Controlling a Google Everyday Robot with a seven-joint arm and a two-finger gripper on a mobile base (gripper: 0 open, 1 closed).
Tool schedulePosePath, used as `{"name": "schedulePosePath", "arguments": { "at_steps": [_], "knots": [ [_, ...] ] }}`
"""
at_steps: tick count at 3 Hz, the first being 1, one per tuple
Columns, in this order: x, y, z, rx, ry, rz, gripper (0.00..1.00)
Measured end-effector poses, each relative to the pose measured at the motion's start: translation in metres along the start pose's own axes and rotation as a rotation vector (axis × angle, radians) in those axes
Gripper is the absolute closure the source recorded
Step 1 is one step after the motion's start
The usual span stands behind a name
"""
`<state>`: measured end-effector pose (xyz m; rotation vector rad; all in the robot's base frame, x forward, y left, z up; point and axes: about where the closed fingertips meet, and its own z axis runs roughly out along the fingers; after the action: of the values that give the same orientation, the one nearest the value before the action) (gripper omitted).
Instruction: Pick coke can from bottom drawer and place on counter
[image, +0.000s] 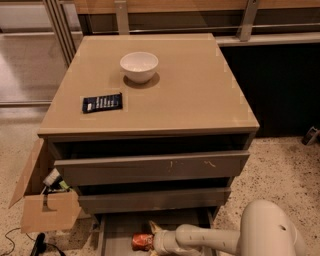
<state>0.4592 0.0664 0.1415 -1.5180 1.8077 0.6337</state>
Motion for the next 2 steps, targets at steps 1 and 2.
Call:
{"name": "schedulePosePath", "arguments": {
  "at_steps": [1, 2],
  "knots": [
    [0.0, 0.0, 0.0, 0.0, 0.0, 0.0, 0.19],
    [0.0, 0.0001, 0.0, 0.0, 0.0, 0.0, 0.49]
  ]
}}
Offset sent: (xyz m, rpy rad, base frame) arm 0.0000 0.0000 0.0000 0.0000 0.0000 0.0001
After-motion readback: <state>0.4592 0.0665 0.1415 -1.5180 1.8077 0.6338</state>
